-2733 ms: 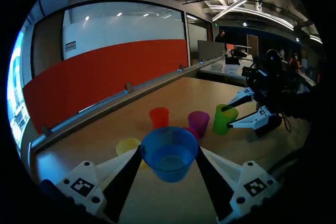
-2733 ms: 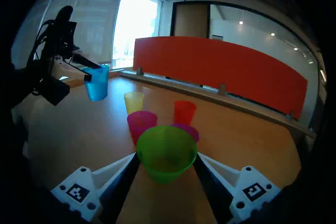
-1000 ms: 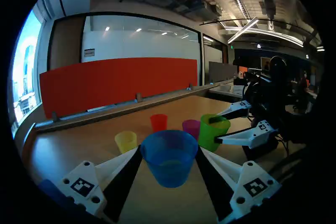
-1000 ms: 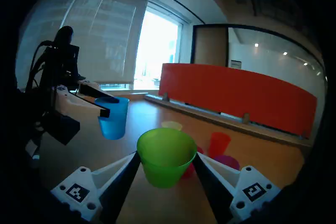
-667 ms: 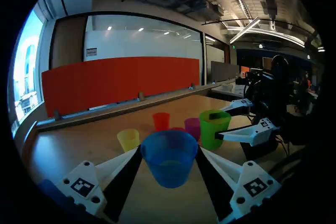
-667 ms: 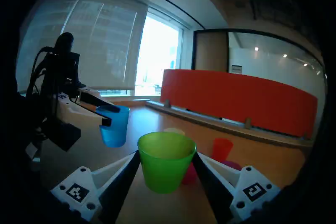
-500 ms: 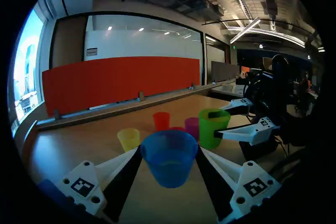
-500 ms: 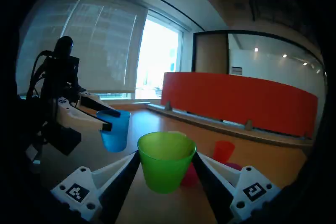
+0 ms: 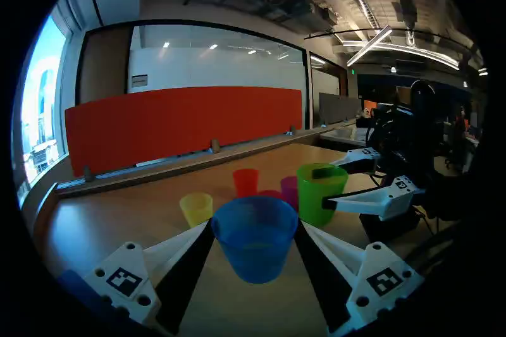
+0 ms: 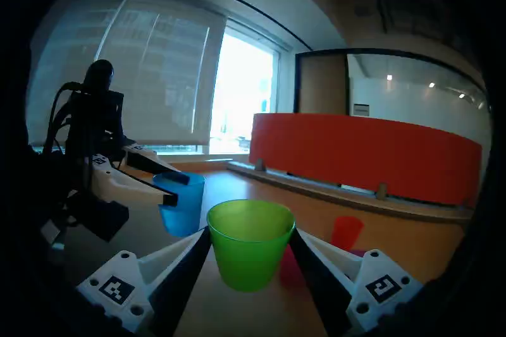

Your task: Pour water

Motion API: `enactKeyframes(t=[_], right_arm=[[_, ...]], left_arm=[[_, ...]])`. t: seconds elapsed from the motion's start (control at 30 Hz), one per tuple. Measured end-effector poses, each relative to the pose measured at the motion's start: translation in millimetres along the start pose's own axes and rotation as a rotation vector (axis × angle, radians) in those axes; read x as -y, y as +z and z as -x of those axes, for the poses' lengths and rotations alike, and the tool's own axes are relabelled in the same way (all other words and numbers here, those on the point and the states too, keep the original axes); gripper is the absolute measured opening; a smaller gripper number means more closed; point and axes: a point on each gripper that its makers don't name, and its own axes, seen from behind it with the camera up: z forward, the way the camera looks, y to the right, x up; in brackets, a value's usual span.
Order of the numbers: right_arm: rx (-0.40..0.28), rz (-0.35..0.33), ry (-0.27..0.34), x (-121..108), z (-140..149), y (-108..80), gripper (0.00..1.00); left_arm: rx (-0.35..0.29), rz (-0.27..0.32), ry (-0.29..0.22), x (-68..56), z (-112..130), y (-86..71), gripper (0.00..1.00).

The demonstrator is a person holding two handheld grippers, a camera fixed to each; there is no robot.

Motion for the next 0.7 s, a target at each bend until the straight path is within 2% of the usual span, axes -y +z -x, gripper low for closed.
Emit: enactKeyframes(t=[0.7], right_arm=[[0.005,-0.009,-0.004,4.0,-5.2,0.0,0.91]], left_arm=[[-0.016,0.009,0.036,2.0,-9.9,-2.9,0.87]])
